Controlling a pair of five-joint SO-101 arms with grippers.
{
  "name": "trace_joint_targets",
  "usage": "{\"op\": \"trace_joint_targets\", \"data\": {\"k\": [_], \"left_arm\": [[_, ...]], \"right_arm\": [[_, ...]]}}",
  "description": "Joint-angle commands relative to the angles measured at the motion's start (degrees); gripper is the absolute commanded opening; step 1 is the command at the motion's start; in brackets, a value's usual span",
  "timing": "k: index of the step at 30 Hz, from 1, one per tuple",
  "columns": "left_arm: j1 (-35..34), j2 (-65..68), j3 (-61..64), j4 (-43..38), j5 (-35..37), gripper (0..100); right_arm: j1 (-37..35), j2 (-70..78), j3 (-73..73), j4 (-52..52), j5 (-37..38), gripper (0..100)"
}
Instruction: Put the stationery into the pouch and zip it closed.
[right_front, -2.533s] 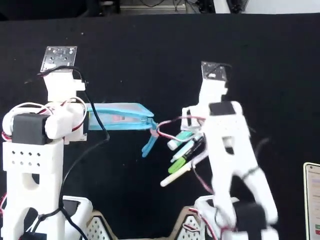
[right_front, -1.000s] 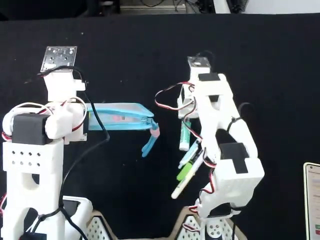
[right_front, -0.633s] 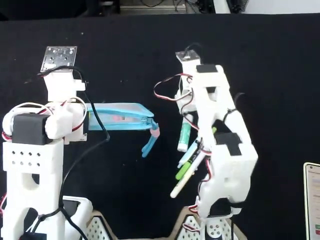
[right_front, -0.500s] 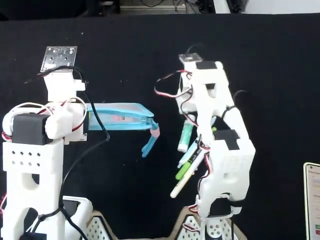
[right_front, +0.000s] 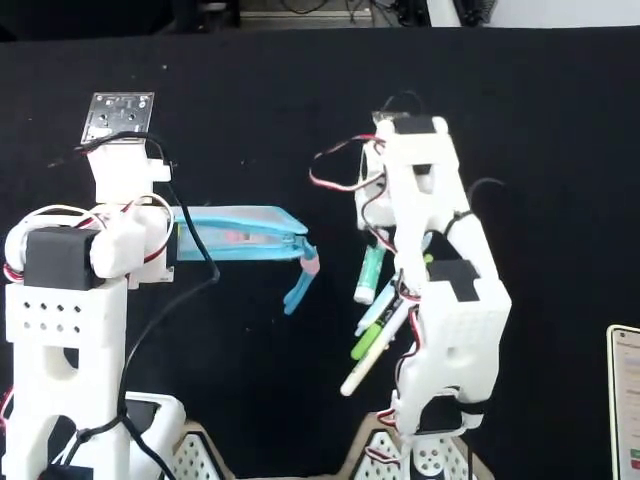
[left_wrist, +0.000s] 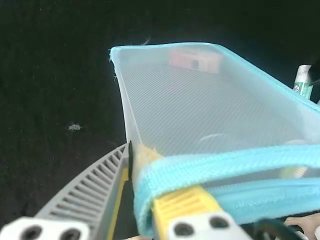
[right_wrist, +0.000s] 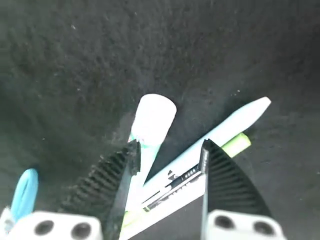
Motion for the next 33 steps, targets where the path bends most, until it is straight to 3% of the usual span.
{"op": "trace_joint_targets", "data": {"k": [1,5,10,14,21,24,29,33], "left_arm": [[0.4,-0.9,-1.2,-0.2,-0.3,3],[0.4,-0.9,-1.2,-0.2,-0.3,3],[0.4,-0.9,-1.2,-0.2,-0.3,3],[0.4,-0.9,-1.2,-0.2,-0.3,3],[0.4,-0.9,-1.2,-0.2,-0.3,3],[0.4,-0.9,-1.2,-0.2,-0.3,3],[0.4,-0.9,-1.2,-0.2,-0.3,3],[0.4,-0.9,-1.2,-0.2,-0.3,3]], "right_arm": [[-0.2,-6.0,6.4,-7.4,-1.8,19.0],[-1.4,-6.1,9.2,-10.6,-1.8,15.8],[-2.7,-6.0,9.1,-12.0,-1.7,0.7],[-2.5,-6.5,6.3,-11.9,0.1,1.1],[-2.3,-5.9,-1.4,-13.1,20.3,1.3],[-2.4,-5.9,1.1,-15.4,22.8,4.3],[-2.6,-4.9,6.3,-18.4,22.9,17.5],[-2.5,-0.9,5.0,-18.6,22.9,19.1]]}}
